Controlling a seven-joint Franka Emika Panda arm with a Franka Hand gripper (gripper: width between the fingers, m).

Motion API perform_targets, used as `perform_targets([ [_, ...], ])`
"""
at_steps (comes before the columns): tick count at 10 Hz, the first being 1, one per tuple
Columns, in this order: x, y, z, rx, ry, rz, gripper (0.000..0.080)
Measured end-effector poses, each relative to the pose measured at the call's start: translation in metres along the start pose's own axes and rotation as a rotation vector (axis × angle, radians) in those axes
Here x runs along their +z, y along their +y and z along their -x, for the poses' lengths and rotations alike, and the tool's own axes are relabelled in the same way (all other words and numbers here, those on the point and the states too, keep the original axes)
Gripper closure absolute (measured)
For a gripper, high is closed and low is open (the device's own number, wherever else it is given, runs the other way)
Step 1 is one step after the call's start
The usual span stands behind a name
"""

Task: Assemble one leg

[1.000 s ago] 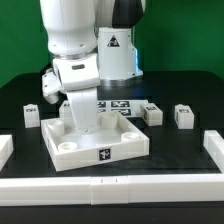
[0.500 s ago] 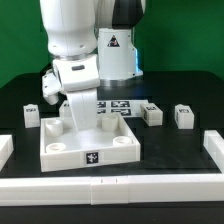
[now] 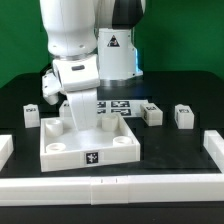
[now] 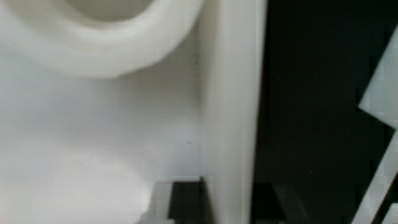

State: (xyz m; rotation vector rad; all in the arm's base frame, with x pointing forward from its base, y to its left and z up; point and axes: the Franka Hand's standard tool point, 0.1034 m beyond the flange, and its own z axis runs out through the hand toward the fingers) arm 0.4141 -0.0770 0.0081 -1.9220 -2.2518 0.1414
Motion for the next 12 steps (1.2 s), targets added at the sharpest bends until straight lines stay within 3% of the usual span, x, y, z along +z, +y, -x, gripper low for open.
perform_targets([
  [4, -0.001, 0.025, -0.055, 0.100, 0.005, 0.023, 0.0718],
  [6, -0.002, 0.046, -0.079, 0.086, 0.016, 0.038, 0.0718],
  [10, -0.006, 0.076, -0.113, 0.081, 0.025, 0.064, 0.0720],
  [12, -0.005, 0.080, -0.133, 0.136, 0.027, 0.068, 0.0722],
])
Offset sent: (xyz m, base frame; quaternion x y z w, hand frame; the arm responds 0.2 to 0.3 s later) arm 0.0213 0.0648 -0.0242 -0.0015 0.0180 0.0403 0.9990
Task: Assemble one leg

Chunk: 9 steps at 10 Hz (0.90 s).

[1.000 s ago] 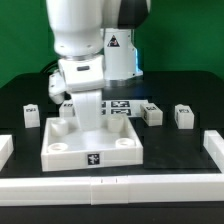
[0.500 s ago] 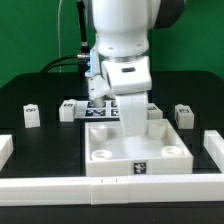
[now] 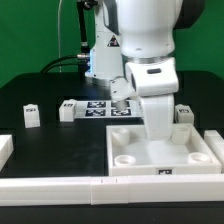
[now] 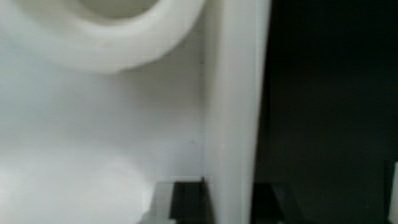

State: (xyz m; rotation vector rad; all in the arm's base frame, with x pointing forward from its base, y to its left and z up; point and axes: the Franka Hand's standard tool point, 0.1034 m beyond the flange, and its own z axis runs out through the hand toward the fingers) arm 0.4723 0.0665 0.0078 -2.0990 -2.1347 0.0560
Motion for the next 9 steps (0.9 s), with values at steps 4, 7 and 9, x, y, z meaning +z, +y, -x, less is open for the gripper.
perform_targets([
  [4, 0.0004, 0.0005, -0.0025, -0.005, 0.000, 0.005, 0.0626],
  [7, -0.0003, 0.0010, -0.0021, -0.004, 0.000, 0.007, 0.0352],
  [9, -0.0009, 0.0017, -0.0020, -0.004, 0.000, 0.009, 0.0165],
])
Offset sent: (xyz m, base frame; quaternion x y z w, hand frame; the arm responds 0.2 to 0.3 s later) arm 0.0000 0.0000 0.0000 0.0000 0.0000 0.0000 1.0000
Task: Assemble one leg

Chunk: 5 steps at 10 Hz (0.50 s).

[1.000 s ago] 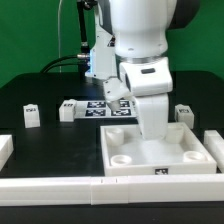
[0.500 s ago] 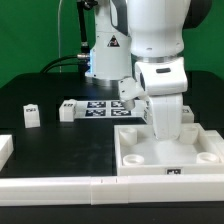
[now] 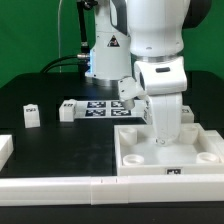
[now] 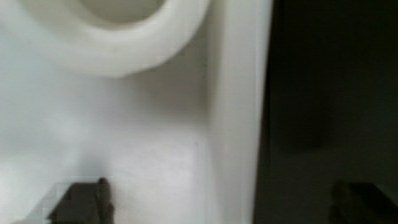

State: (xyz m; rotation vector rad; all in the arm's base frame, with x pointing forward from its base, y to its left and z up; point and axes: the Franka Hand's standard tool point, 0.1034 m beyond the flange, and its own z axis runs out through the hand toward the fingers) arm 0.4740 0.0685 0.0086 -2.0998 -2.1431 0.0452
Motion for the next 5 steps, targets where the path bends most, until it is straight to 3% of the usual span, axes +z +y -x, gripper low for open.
perform_targets([
  [5, -0.0011, 0.0000, 0.0000, 0.003, -0.001, 0.002, 0.0151],
])
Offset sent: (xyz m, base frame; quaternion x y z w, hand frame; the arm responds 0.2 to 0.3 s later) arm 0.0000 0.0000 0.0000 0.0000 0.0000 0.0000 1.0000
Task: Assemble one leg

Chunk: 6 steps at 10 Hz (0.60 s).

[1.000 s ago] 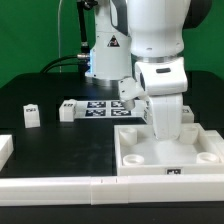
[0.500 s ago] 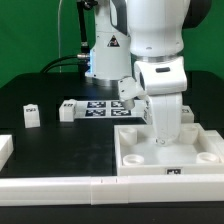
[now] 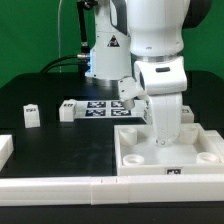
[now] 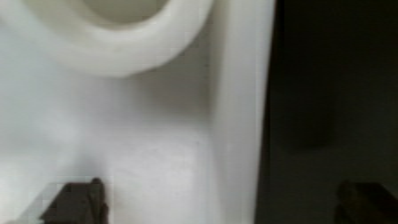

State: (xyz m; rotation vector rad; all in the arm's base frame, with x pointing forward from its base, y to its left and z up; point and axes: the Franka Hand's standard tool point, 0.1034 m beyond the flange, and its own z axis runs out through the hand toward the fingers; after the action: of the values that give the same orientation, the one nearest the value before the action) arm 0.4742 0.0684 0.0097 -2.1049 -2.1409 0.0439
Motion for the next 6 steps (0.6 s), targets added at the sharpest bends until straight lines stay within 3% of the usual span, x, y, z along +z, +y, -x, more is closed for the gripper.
perform_targets([
  [5, -0.050, -0.032, 0.002, 0.103, -0.047, 0.056, 0.0151],
  [6, -0.048, -0.033, 0.002, 0.125, -0.046, 0.052, 0.0151],
])
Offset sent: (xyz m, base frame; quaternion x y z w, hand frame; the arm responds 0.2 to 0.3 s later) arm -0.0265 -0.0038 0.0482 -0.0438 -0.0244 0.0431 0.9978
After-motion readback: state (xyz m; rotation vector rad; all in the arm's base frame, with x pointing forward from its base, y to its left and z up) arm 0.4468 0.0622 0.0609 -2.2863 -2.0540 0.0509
